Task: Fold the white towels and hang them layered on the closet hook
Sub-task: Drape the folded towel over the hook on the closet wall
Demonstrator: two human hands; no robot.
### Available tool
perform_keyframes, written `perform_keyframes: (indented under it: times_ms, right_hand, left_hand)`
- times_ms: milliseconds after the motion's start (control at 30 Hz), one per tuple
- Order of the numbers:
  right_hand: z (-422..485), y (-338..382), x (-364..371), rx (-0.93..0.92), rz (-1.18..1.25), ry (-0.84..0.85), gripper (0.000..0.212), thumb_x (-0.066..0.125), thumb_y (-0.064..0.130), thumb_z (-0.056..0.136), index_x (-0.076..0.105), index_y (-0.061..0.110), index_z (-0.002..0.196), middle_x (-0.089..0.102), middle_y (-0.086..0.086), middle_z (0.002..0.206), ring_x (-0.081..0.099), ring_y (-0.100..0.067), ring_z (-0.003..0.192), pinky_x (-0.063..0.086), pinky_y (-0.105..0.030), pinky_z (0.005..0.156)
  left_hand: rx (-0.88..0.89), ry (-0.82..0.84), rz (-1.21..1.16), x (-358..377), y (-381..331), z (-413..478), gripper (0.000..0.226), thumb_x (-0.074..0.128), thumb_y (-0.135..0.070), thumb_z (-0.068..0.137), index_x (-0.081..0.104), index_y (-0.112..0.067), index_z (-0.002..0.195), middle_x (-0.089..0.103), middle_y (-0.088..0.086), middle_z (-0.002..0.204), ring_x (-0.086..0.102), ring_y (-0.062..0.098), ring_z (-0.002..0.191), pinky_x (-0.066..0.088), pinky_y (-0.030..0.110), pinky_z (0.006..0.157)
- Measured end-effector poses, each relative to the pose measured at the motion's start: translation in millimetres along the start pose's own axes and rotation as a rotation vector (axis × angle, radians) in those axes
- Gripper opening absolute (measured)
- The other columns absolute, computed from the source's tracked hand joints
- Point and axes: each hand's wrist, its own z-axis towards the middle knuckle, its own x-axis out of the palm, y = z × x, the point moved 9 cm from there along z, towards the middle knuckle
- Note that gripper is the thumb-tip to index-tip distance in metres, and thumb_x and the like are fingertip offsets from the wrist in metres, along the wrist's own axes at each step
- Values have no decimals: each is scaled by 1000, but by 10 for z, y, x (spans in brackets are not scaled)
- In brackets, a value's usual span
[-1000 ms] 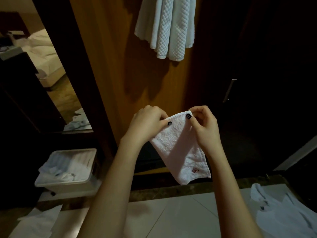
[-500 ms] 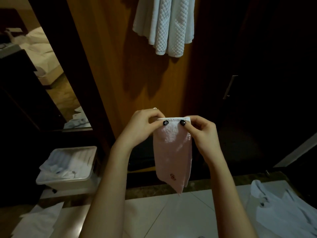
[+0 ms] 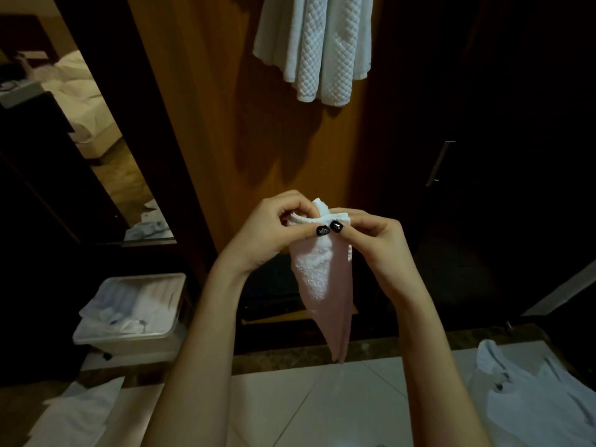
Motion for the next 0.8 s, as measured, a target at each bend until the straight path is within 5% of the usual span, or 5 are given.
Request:
perform_keyframes:
  times_ms: [200,300,467,633,800]
  right_hand:
    - [113,110,103,-26,-15,32,13,75,30,74,78,18,79,76,-4,90,72,-15,91,55,-22,78]
    - [147,111,102,-51,-49,-13,19,76,29,75,76,11,79,74,-8,86,71,-19,85,57,-27,77]
    - [186,26,71,-48,-145,-92,12,76,15,82,73,3,82,70,-17,89,68,-30,88,54,-42,79]
    - [212,21,63,2,-138,-14,21,72,27,80,77,9,88,74,-5,98,70,-19,96,57,-29,84]
    - [243,78,19,-47,-184,-117,11,75,16,85,76,15,73,74,-2,76,70,-14,76,55,-27,71]
  left_hand:
    - [10,-4,-45,-108,-36,44,8,74,-11,78,67,-15,77,56,-5,95,55,6,90,45,16,79]
    - [-57,-88,-82,-232,100,43,4,73,-20,76,70,-18,79,61,-8,117,59,7,108,47,21,91]
    - [-49,-166,-81,-309,228,9,8,74,-9,82,71,-17,80,70,-11,81,64,1,79,48,13,70]
    - [-25,-129,-145,-289,227,51,17,72,-8,84,69,-24,79,67,-13,78,62,0,77,48,13,69]
    - [22,-105,-177,-264,110,117,12,69,-9,86,65,-20,85,67,-13,78,62,-1,77,47,12,70]
